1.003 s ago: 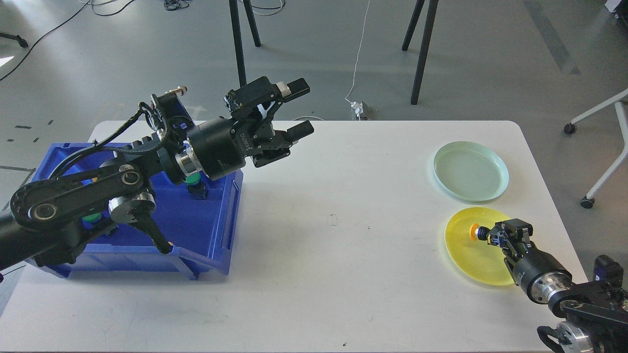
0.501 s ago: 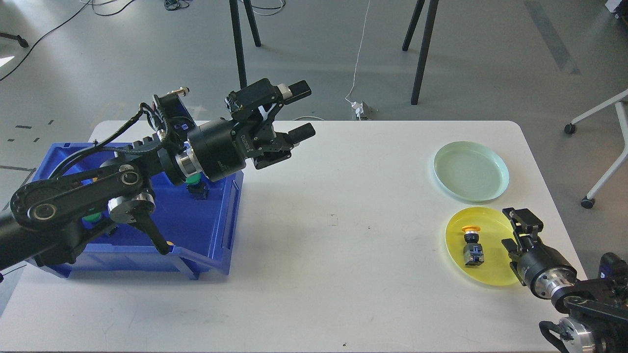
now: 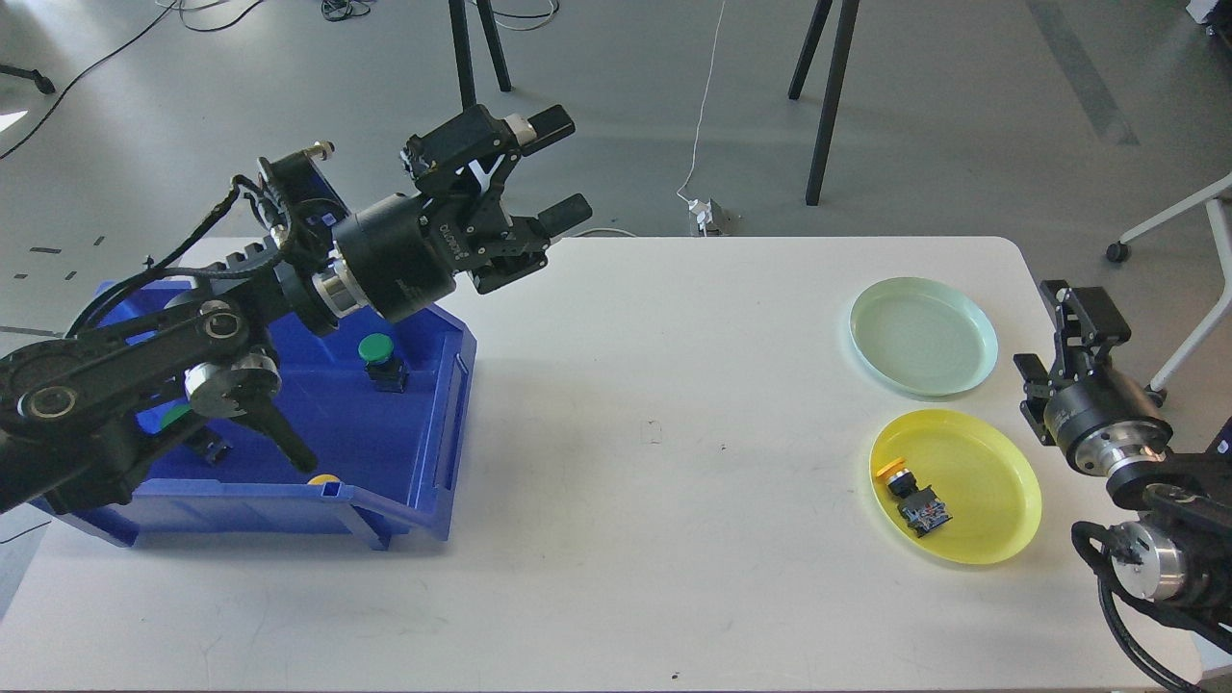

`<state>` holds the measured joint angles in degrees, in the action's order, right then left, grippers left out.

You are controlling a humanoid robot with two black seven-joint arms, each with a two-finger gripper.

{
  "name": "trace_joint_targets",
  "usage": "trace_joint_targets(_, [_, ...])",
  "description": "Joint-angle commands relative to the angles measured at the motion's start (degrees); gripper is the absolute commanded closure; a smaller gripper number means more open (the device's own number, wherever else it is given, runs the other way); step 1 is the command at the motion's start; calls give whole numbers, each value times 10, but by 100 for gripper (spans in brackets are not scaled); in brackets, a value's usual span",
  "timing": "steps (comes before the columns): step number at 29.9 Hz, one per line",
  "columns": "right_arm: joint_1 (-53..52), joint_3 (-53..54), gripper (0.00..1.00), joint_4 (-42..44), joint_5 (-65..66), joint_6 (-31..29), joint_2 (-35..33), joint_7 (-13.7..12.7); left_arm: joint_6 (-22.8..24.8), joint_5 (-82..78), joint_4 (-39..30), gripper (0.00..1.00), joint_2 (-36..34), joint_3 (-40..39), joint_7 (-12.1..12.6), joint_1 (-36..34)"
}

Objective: Pass button and place on color plate
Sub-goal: 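Release the yellow button onto the yellow plate with the right gripper, then withdraw the right gripper and move the left gripper back to the bin, then lower the left gripper into the bin onto a green button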

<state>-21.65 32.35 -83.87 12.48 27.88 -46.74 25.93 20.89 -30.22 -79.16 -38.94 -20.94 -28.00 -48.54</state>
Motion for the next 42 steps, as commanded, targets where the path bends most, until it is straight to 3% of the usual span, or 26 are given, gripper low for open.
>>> trace_joint_targets(1, [1,98,2,-26,-3,-103,-13,2,27,-1,9,1,-69,-8,0,0])
trace_joint_targets(3, [2,147,2,-26,-8,-200,-5,-1,71,-5,36,1,-101,-8,0,0])
trace_joint_targets(9, [6,196,2,-19,-68,-438,38,4,71,-76,55,1,-186,-40,0,-1])
trace_joint_targets(11, [11,196,2,-16,-95,-473,50,6,71,-126,54,1,-202,-52,0,-1])
trace_joint_targets(15, [19,196,2,-13,-102,-479,63,13,71,-313,48,1,-246,-51,0,-1])
trace_joint_targets(19, [39,205,2,-14,-102,-481,60,13,71,-527,-17,1,-316,-47,0,1])
trace_joint_targets(22, [64,215,2,-14,-102,-484,58,13,71,-680,-12,1,-326,-25,0,4])
trace_joint_targets(25, [85,219,2,-15,-102,-487,57,14,71,-770,50,1,-314,19,0,4])
trace_joint_targets(33, [91,227,2,-16,-102,-487,57,14,71,-774,219,2,-202,100,0,4])
trace_joint_targets(42, [95,229,2,-16,-102,-487,56,14,71,-774,308,2,-154,114,0,4])
